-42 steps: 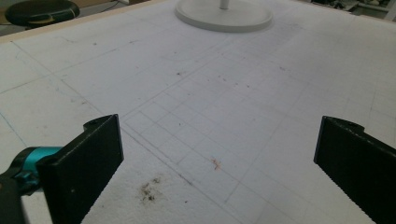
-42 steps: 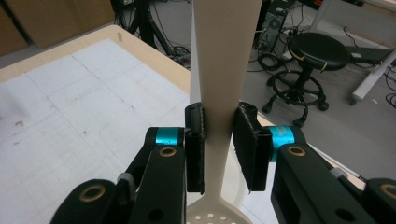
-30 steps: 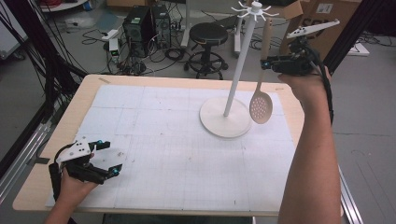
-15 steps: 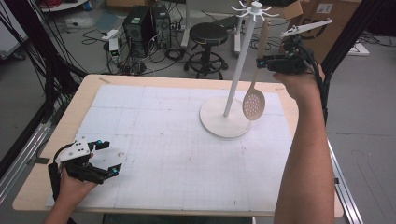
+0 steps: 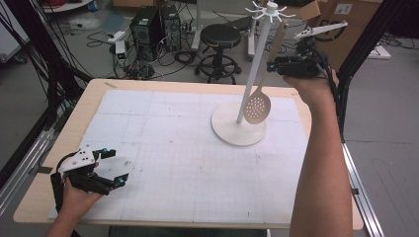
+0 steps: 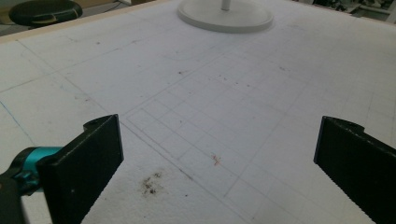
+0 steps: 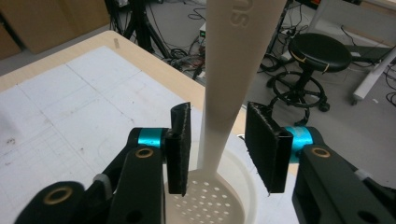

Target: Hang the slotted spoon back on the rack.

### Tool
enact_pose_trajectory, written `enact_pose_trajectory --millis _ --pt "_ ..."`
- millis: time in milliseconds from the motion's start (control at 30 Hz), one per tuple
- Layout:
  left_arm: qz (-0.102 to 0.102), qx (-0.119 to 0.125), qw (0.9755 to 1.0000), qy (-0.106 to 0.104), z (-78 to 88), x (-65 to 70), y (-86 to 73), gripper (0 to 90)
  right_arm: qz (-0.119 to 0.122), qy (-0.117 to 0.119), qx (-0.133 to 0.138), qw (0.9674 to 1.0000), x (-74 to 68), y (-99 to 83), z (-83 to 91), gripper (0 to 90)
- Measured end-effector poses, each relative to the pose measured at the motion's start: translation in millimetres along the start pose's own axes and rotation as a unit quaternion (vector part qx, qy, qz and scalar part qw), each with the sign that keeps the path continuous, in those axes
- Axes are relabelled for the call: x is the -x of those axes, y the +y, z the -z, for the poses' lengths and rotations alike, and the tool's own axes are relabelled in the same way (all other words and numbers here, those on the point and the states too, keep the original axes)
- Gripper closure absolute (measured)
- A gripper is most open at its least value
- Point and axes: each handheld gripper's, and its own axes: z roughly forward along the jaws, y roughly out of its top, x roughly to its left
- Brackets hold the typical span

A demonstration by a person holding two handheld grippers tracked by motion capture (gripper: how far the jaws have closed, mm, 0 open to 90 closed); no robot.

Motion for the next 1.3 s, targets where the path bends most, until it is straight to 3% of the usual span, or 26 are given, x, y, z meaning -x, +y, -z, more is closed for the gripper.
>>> enact_pose_trajectory --millis 100,333,767,1300 --pt "0.001 0.0 1.0 -0.001 -0.5 0.1 0.0 1.8 0.001 0.002 0.015 0.9999 -1.7 -3.6 2.9 56.1" --pt "0.002 0.0 1.0 -0.002 -0.7 -0.3 0.3 1.8 -0.001 0.005 0.02 0.9998 -2.9 -16.6 11.6 51.0" --pt "-0.002 -0.001 1.0 -0.004 -4.8 2.6 2.2 1.9 0.03 0.033 0.038 0.9983 -20.1 -33.0 34.9 46.3" --pt "-0.001 0.001 1.0 -0.004 -5.9 2.0 3.0 1.9 0.064 0.066 0.033 0.9952 -38.1 -53.5 29.3 39.6"
